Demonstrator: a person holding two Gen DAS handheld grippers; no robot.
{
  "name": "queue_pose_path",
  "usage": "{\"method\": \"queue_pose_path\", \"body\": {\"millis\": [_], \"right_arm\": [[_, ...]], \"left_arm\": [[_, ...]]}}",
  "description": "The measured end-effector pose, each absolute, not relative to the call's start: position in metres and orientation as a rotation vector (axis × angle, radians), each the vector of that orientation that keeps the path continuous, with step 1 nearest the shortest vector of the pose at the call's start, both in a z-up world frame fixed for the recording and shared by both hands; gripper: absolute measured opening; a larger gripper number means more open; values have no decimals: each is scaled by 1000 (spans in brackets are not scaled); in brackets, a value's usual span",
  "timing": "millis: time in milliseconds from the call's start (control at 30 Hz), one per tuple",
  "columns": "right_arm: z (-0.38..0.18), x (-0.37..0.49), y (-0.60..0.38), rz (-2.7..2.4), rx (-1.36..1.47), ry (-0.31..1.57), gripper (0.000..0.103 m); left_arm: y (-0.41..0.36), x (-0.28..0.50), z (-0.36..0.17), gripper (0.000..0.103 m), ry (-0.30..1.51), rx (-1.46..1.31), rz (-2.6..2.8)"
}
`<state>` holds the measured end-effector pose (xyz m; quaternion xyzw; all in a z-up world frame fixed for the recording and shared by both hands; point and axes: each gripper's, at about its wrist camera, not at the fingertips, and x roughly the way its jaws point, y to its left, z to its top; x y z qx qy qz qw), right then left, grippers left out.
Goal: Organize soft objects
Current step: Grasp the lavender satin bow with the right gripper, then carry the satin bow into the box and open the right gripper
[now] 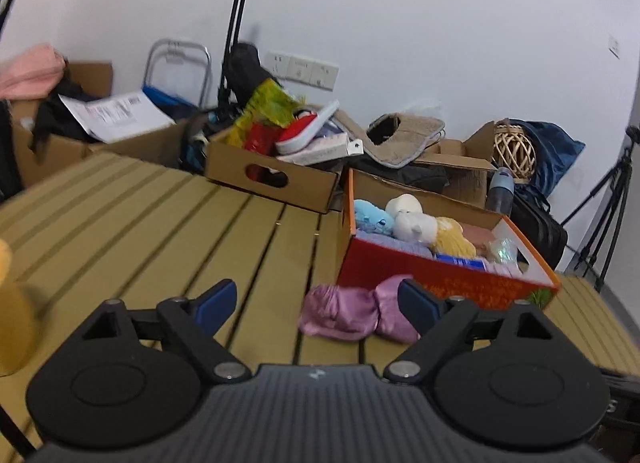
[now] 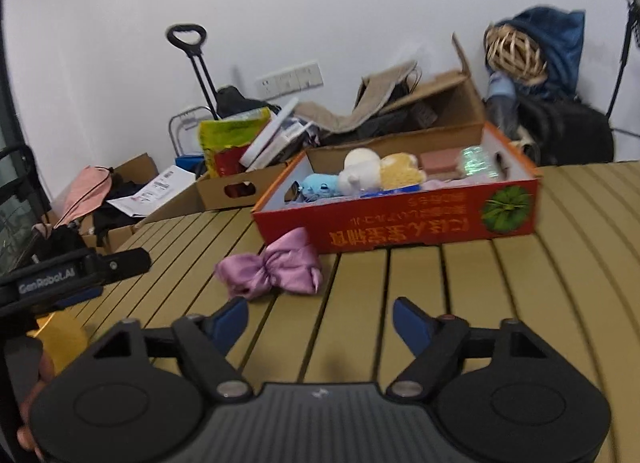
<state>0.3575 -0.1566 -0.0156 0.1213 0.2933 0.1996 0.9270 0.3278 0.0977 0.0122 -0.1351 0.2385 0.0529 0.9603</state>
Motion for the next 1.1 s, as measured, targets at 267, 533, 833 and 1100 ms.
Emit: {"method": "queue_pose_path", "body": {"millis": [267, 533, 833, 1100], "right_arm": [[-35, 469, -124, 464, 403, 674, 67], [-64, 488, -109, 531, 380, 766, 25], [-44, 453, -120, 542, 349, 714, 10], [3, 346, -170, 513, 373, 620, 10]], "left_arm": [[111, 400, -26, 59, 609, -431, 53], [110, 401, -55, 27, 657, -454, -25], [90, 374, -33, 19, 624, -389, -66], [49, 283, 16, 19, 554, -269, -177]]}}
